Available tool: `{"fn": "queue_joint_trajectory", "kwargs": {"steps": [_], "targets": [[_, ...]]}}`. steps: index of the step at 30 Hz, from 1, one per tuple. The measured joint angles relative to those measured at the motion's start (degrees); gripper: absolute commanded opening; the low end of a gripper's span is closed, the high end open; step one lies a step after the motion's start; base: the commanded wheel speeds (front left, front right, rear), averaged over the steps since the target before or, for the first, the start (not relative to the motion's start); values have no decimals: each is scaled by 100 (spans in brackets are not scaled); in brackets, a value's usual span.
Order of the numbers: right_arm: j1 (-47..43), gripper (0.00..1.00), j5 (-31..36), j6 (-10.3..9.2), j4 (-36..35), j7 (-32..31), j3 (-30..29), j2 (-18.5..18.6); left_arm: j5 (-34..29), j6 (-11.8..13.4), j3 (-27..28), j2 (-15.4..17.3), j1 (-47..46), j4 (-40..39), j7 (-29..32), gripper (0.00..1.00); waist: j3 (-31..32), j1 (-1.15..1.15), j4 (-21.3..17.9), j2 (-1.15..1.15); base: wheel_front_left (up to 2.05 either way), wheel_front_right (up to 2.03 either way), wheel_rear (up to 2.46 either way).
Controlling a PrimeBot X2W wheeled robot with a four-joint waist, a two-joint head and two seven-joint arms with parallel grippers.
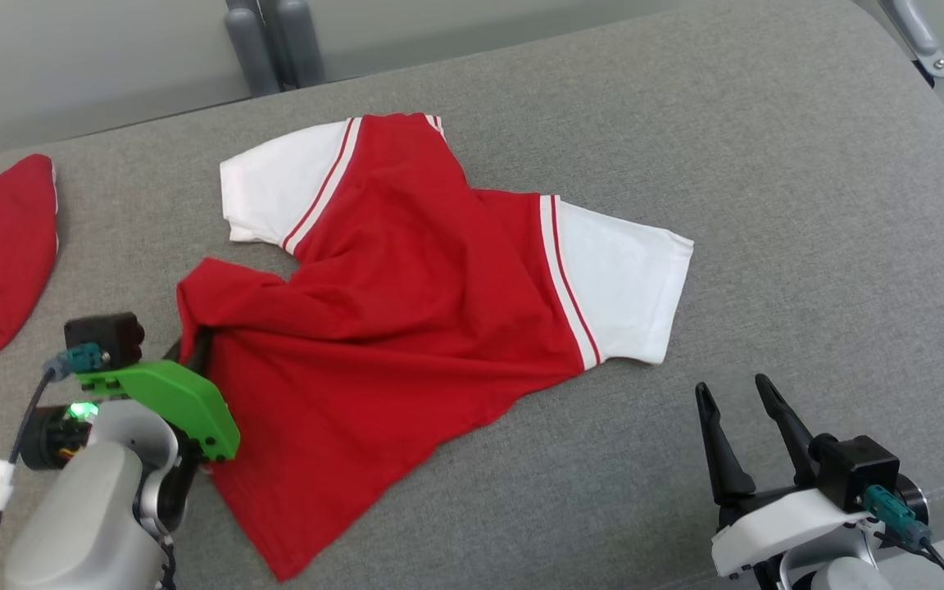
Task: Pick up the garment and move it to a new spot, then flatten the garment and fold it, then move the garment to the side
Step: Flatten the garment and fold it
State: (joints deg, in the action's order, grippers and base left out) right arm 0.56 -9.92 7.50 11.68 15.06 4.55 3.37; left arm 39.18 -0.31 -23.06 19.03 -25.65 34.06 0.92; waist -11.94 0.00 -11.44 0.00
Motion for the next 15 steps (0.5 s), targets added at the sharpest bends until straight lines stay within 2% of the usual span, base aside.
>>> {"fn": "queue_joint_trajectory", "kwargs": {"steps": [8,9,10,11,15], "targets": [[231,100,1,0,78,0,149,88,-430,182,26,307,-964,1095,-495,0,-191,0,-68,0,0,0,0],[232,100,1,0,90,0,154,101,-436,165,9,298,-984,1220,-511,7,-185,0,-84,0,0,0,0],[232,100,1,0,105,0,153,116,-407,75,7,266,-994,1373,-497,84,-167,0,-98,0,0,0,0],[233,100,1,0,112,0,148,122,-333,20,22,234,-989,1508,-485,100,-141,0,-112,0,0,0,0],[189,100,26,0,75,0,18,135,-63,-176,118,130,-812,1662,-481,100,13,0,-138,0,0,0,0]]}}
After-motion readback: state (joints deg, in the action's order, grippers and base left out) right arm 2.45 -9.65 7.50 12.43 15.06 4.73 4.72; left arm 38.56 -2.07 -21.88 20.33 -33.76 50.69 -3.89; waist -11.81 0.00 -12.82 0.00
